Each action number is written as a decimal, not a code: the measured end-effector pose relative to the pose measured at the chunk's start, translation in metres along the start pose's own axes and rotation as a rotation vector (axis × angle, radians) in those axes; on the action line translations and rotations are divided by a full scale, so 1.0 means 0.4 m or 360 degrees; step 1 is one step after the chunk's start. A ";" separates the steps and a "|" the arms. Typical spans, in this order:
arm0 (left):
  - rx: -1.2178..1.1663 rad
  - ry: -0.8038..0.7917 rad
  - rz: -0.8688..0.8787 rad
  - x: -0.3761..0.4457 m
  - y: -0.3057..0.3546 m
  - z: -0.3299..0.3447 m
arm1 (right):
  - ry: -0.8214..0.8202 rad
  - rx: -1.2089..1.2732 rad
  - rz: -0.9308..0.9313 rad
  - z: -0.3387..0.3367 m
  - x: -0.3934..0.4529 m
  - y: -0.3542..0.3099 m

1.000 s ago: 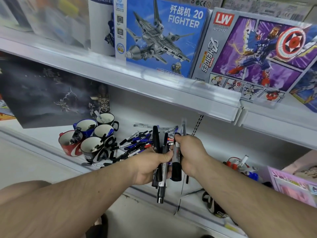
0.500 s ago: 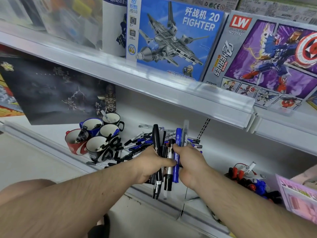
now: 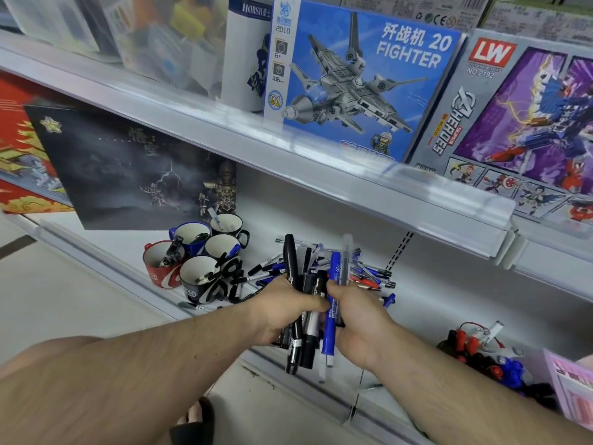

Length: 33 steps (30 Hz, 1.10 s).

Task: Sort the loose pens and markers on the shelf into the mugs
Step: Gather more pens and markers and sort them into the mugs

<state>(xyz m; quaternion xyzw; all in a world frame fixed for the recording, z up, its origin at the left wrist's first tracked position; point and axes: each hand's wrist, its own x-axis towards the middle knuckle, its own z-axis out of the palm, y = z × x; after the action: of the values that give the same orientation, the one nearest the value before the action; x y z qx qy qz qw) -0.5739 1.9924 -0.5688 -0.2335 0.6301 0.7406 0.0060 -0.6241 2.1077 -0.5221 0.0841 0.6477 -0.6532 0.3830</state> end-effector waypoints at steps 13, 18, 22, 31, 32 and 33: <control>-0.0360 -0.0044 -0.0160 -0.009 0.041 -0.013 | -0.0189 0.0266 0.0195 0.037 0.007 -0.037; -0.0210 0.0002 -0.0154 -0.022 0.041 -0.039 | -0.0144 0.0275 0.0095 0.031 0.011 -0.025; -0.0067 0.0089 -0.0158 -0.038 0.034 -0.064 | 0.0098 -0.0051 -0.0097 0.000 0.017 -0.031; 0.0002 0.0237 -0.0064 -0.063 0.097 -0.180 | -0.0055 -0.0402 -0.0096 -0.031 0.016 0.003; -0.0014 0.0294 -0.0064 -0.057 0.104 -0.201 | -0.0032 -0.0474 -0.0125 -0.026 0.020 0.002; 0.0026 0.0350 -0.0042 -0.055 0.111 -0.219 | -0.0012 -0.0531 -0.0159 -0.019 0.028 0.002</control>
<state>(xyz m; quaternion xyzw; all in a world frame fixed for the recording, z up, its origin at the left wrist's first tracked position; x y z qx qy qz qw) -0.5381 1.9076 -0.5282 -0.3216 0.6299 0.7051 -0.0515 -0.6342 2.1104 -0.5306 -0.0154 0.7491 -0.5553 0.3609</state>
